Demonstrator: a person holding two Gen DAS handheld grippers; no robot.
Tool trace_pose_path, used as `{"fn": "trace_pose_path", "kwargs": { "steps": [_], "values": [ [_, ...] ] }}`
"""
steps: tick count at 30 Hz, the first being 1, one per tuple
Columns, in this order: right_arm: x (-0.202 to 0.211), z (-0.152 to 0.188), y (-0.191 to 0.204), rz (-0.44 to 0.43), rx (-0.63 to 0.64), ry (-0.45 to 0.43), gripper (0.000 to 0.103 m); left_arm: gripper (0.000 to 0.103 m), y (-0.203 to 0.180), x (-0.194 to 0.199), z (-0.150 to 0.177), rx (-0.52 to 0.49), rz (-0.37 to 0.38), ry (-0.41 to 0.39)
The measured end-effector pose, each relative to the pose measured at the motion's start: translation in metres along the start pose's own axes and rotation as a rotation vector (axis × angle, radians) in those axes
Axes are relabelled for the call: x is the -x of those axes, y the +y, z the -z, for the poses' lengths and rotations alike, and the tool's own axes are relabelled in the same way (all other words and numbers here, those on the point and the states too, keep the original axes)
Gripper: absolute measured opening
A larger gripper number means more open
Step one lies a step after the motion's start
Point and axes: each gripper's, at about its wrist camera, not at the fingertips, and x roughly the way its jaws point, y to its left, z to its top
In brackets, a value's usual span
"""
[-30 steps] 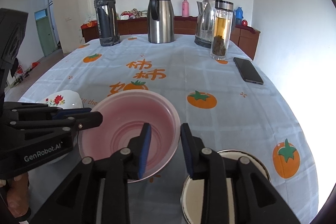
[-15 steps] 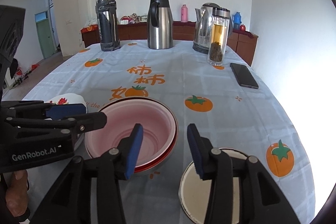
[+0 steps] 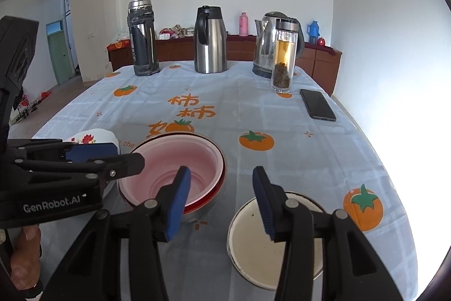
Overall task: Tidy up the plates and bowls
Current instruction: 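Move the left tool to the cream enamel bowl and grasp its rim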
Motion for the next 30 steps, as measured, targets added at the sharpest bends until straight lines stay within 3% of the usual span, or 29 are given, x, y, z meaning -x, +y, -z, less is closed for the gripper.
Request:
{"fn": "trace_pose_path", "kwargs": {
  "steps": [8,14,20,25,30],
  "values": [
    [0.007,0.003,-0.006,0.004,-0.002,-0.006,0.048,0.046,-0.007,0.0,0.003,0.002,0.011,0.0],
    [0.022,0.012,-0.026,0.03,-0.03,-0.021,0.048,0.046,-0.019,0.01,0.006,-0.009,-0.004,-0.051],
    [0.039,0.027,-0.068,0.111,-0.099,-0.024,0.048,0.046,-0.05,0.01,0.011,-0.056,0.08,-0.059],
    [0.038,0.037,-0.085,0.126,-0.117,0.01,0.048,0.046,-0.079,0.002,0.02,-0.111,0.151,-0.005],
    [0.027,0.048,-0.091,0.095,-0.129,0.05,0.034,0.042,-0.095,-0.008,0.031,-0.144,0.163,0.038]
  ]
}}
